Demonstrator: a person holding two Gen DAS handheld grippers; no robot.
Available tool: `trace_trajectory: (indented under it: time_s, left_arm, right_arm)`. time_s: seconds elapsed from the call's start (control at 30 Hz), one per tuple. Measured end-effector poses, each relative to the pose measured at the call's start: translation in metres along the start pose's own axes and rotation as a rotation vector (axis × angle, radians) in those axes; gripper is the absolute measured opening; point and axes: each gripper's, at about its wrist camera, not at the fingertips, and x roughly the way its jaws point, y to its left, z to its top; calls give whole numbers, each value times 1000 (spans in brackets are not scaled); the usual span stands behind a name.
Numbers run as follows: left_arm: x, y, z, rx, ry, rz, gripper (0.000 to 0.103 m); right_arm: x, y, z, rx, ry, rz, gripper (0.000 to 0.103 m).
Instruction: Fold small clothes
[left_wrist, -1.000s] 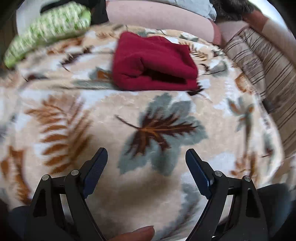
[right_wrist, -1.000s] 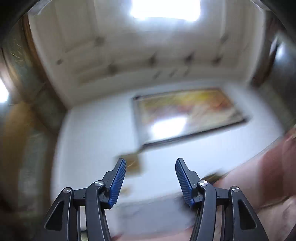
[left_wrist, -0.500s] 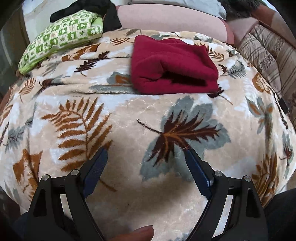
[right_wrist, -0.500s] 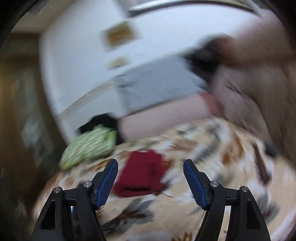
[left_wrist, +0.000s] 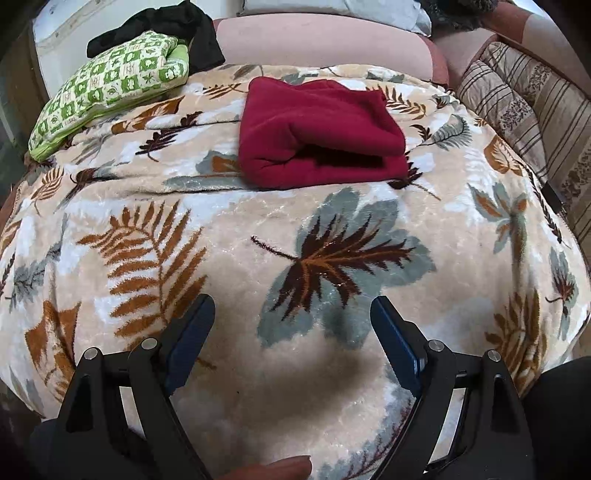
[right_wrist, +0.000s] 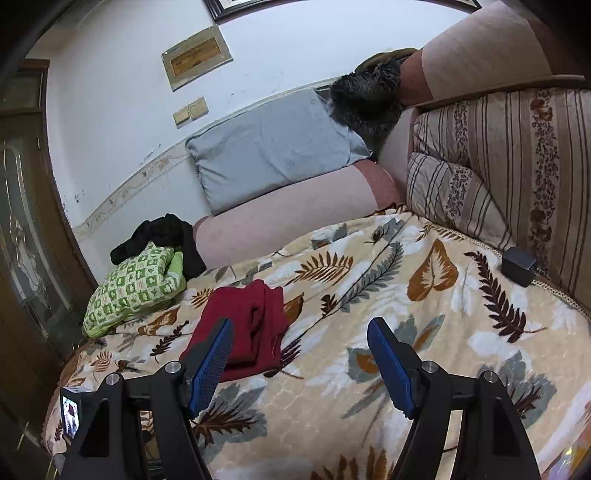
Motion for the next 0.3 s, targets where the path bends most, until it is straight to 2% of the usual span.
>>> trace_trajectory:
  time_s: [0.3]
  left_arm:
    - [-22,3,-1,-31,-35,-28,86]
  right_arm:
    - [1,7,-3,-28,0,-8,72]
